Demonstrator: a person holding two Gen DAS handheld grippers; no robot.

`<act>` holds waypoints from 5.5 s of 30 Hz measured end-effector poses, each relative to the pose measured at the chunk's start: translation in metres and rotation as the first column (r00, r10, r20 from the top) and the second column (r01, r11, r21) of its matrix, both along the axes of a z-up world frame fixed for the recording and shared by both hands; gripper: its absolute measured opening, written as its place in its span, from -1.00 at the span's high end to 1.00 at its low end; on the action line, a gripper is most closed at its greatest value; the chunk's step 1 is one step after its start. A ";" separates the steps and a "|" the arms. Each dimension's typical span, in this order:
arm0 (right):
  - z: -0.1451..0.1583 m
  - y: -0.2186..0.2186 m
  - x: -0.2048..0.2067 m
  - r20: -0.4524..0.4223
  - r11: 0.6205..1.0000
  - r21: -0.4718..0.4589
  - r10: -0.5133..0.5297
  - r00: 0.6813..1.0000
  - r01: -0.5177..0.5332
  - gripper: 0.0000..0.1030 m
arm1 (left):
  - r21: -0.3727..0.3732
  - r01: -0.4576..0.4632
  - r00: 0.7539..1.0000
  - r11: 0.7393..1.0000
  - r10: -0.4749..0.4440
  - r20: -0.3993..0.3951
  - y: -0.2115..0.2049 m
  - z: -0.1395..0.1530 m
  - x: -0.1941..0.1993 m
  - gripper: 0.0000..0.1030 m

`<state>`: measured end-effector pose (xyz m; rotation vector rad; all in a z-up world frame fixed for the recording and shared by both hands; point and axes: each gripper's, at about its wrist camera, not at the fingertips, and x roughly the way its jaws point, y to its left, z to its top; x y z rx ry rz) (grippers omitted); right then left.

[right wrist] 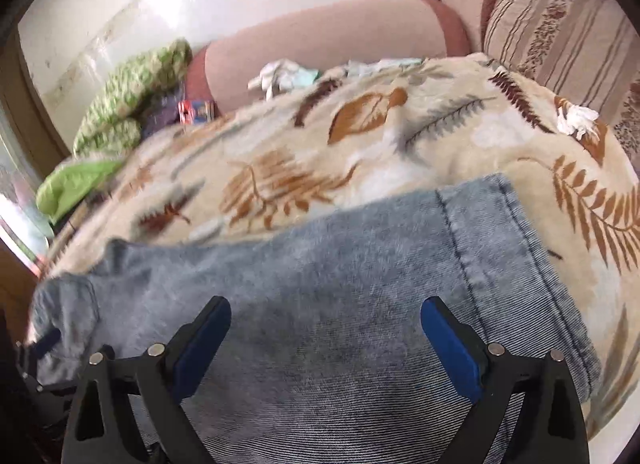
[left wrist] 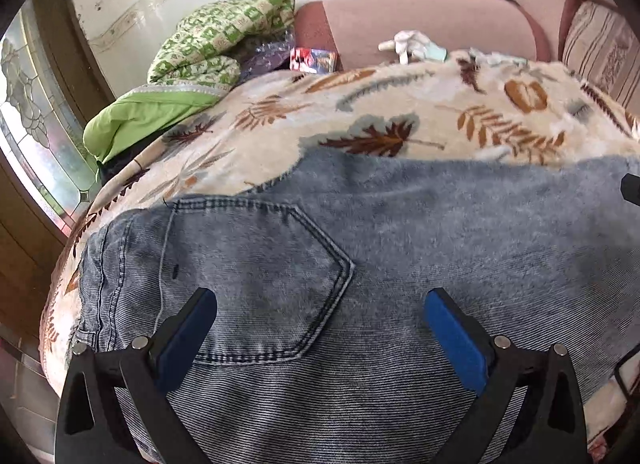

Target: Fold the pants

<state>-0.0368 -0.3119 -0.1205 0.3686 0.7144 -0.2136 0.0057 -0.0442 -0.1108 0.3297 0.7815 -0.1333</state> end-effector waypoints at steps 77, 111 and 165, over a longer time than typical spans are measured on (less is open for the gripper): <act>0.007 0.038 -0.050 0.044 0.954 0.238 0.176 0.983 -0.181 -0.90 | -0.324 -0.235 0.953 0.916 0.284 0.110 0.127 0.086 0.001 -1.00; 0.040 -0.082 -0.105 0.112 0.908 0.411 -0.133 0.985 0.075 -0.90 | -0.145 0.085 0.988 0.986 -0.102 -0.114 0.023 0.030 -0.009 -1.00; 0.020 0.141 0.018 -0.171 0.927 0.224 0.340 0.925 -0.300 0.33 | -0.257 -0.180 0.975 0.949 0.137 -0.177 0.097 0.051 0.073 -1.00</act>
